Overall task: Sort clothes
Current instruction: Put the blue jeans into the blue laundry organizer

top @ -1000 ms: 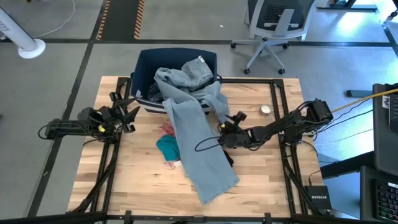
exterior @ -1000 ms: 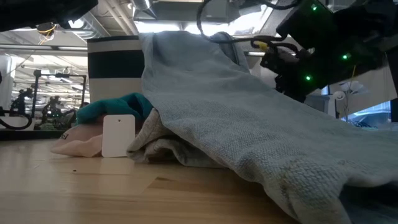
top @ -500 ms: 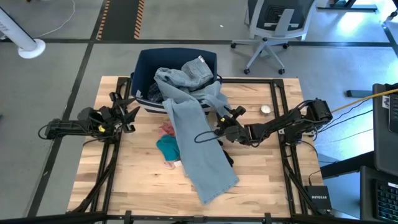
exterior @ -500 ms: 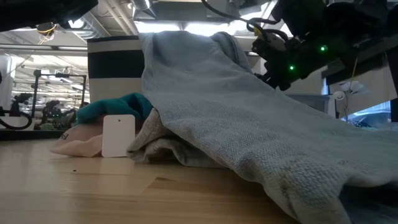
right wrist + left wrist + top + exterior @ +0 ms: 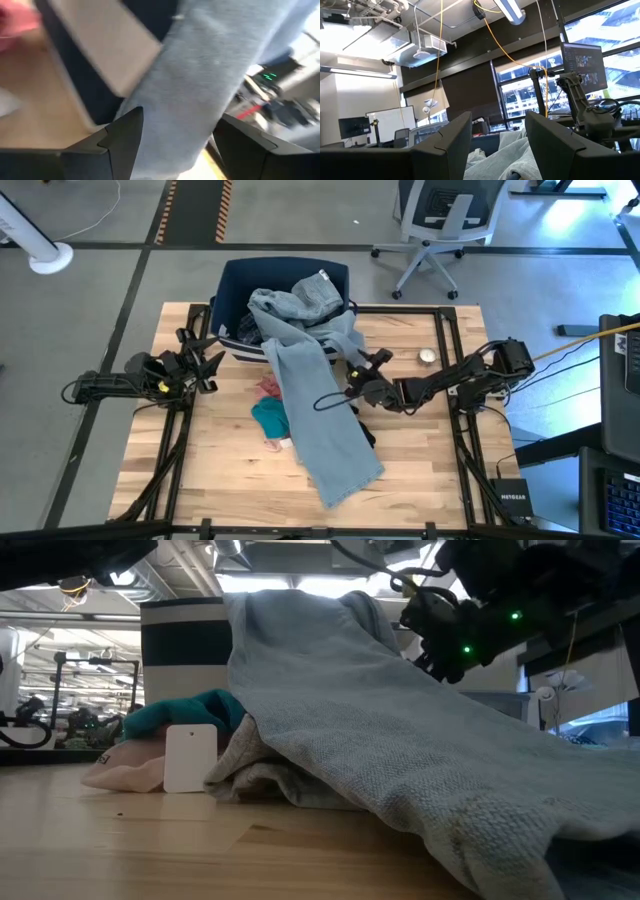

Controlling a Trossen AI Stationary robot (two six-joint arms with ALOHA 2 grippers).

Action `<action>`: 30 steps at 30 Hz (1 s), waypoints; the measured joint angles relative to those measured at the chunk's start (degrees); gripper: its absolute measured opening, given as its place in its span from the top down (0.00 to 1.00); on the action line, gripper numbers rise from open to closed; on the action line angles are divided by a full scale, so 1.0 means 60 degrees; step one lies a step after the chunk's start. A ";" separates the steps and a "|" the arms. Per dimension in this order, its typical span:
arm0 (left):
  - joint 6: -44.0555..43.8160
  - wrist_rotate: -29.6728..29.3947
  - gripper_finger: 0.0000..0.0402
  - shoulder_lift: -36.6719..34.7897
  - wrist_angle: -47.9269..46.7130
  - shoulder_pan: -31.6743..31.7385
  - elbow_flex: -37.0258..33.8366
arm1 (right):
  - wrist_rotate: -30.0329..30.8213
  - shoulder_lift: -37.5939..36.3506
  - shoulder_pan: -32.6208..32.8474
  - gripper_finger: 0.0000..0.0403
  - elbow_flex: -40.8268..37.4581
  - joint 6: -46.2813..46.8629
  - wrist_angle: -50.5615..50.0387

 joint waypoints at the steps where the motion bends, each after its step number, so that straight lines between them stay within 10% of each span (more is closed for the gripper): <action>1: -0.0014 0.0000 0.55 0.0000 -0.0007 0.0000 0.0000 | -0.0130 0.0000 0.0101 0.38 0.0000 0.0026 -0.0049; 30: -0.0029 0.0000 0.55 0.0002 -0.0055 -0.0002 0.0000 | -0.1171 0.0000 -0.0918 0.48 0.0004 -0.0805 0.1244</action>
